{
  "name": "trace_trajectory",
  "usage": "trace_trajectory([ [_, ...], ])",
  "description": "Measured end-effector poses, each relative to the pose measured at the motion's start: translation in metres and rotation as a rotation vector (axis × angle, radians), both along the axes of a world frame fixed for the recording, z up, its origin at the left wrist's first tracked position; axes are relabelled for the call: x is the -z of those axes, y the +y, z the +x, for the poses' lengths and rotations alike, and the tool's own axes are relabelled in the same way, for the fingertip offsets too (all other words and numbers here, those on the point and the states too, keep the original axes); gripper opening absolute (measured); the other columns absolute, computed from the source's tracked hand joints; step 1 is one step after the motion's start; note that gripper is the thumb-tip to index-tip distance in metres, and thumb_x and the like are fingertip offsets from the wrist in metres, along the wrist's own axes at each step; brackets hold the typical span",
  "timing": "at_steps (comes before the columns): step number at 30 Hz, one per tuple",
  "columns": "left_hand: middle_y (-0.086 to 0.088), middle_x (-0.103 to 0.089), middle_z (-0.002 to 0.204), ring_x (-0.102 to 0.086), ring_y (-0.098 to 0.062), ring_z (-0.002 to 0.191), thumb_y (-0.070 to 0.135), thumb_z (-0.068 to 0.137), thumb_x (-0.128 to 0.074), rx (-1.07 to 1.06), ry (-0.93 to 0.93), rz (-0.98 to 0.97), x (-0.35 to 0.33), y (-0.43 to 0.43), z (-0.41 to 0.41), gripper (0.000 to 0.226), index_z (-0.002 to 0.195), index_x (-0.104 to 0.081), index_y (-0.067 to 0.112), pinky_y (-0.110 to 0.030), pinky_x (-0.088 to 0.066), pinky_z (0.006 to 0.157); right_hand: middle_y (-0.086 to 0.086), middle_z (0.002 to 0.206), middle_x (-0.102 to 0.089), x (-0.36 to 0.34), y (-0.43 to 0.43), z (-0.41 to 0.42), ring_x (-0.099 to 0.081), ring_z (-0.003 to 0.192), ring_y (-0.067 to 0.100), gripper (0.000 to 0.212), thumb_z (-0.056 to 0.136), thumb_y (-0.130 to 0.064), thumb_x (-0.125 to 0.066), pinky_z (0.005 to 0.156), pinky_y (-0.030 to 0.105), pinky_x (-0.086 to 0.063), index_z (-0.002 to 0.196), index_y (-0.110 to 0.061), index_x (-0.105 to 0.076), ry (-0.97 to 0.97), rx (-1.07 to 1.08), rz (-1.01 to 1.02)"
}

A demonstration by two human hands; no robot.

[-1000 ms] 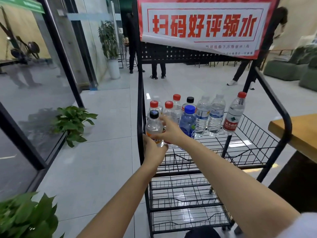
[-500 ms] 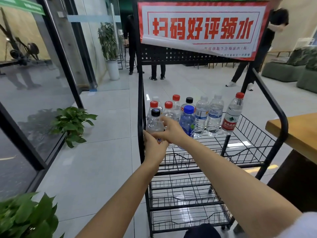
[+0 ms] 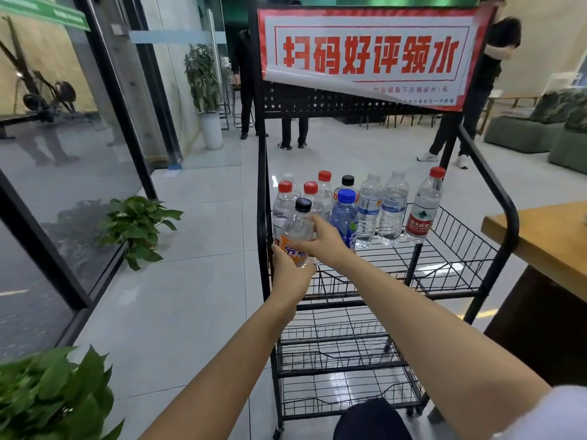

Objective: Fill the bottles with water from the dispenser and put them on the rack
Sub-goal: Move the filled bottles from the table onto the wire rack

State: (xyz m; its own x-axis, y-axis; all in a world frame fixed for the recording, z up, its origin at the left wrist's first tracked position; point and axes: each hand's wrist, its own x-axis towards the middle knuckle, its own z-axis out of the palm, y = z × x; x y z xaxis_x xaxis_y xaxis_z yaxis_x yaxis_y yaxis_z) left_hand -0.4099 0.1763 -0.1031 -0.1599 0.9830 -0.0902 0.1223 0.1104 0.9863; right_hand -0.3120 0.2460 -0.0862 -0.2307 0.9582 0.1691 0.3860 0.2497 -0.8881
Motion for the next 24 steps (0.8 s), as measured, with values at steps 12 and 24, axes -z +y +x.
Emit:
trace_trajectory([
  [12, 0.001, -0.058, 0.126, -0.059, -0.013, 0.105, 0.002, 0.086, -0.070, 0.014, 0.105, 0.102, 0.001, 0.015, -0.007, 0.067, 0.140, -0.036, 0.022, -0.011, -0.043, 0.067, 0.004, 0.125, -0.057, -0.003, -0.003, 0.008, -0.058, 0.111, 0.020, 0.079, 0.078, -0.023, -0.081, 0.093, 0.031, -0.050, 0.142, -0.019, -0.035, -0.036, 0.003, -0.090],
  [24, 0.000, -0.060, 0.123, -0.058, -0.012, 0.106, -0.001, 0.090, -0.064, -0.026, 0.060, 0.189, -0.008, 0.025, -0.008, 0.058, 0.142, -0.045, 0.016, -0.019, -0.051, 0.083, 0.006, 0.122, -0.060, 0.009, 0.002, 0.013, -0.065, 0.099, 0.018, 0.068, 0.078, -0.005, -0.078, 0.073, 0.016, -0.054, 0.135, -0.013, -0.040, 0.082, 0.066, 0.011],
])
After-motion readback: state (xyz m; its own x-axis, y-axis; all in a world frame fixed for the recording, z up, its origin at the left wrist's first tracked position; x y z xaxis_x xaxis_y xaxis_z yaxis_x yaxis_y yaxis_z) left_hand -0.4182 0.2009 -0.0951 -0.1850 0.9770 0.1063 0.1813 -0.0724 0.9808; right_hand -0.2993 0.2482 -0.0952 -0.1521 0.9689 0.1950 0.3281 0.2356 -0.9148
